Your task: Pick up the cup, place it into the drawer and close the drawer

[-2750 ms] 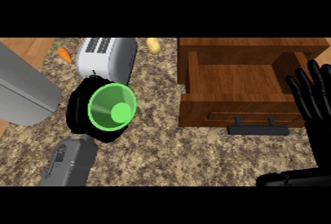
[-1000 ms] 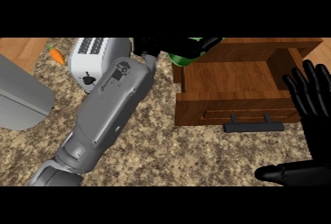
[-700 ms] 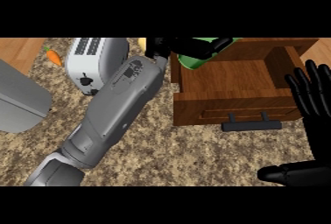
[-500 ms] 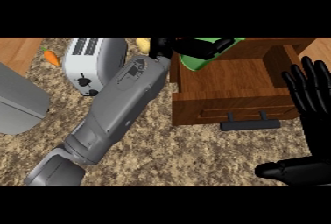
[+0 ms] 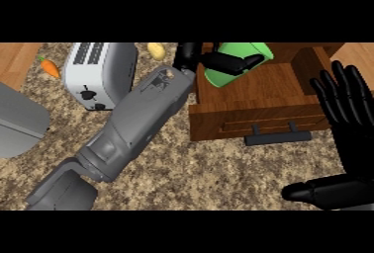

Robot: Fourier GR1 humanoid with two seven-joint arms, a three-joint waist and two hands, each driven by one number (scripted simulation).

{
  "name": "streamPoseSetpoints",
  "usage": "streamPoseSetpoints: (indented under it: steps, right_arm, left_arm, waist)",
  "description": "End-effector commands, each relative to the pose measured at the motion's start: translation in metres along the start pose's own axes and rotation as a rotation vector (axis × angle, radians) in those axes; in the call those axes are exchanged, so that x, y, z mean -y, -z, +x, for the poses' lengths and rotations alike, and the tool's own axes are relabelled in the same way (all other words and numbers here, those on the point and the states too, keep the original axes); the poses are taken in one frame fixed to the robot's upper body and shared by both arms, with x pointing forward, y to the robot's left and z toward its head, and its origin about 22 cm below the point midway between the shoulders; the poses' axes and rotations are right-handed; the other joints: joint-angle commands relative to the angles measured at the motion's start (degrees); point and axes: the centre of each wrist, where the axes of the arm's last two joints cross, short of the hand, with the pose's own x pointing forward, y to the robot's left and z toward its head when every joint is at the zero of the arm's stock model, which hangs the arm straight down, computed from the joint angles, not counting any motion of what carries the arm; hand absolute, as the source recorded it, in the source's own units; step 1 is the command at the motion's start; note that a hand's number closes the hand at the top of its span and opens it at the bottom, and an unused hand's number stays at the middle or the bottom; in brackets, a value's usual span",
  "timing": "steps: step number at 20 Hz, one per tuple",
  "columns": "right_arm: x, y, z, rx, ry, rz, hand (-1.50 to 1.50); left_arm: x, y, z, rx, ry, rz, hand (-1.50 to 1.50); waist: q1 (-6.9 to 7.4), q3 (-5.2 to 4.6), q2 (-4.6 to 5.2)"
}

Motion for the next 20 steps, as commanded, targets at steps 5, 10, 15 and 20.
streamPoseSetpoints:
  steps: [5, 10, 15, 20]
  right_arm:
    - [-0.003, 0.004, 0.003, 0.013, 0.011, 0.021, -1.5]
    - [-0.005, 0.001, -0.003, 0.047, 0.061, 0.023, -1.5]
    - [-0.002, 0.012, 0.0, 0.031, 0.078, 0.019, -1.5]
    - [-0.004, -0.003, 0.0, 0.019, 0.129, 0.051, -1.5]
  left_arm:
    - [0.005, -0.001, -0.007, -0.025, 0.165, -0.02, -1.5]
    - [0.011, 0.002, 0.004, -0.035, 0.15, -0.004, -1.5]
    - [0.014, -0.004, 0.003, 0.017, -0.011, -0.033, -1.5]
    - [0.02, -0.003, 0.017, 0.1, -0.131, -0.009, -1.5]
  waist:
    - [-1.98, 0.04, 0.53]
    - [-1.84, 0.07, 0.47]
    - [-0.37, -0.02, 0.24]
    - [0.76, -0.03, -0.34]
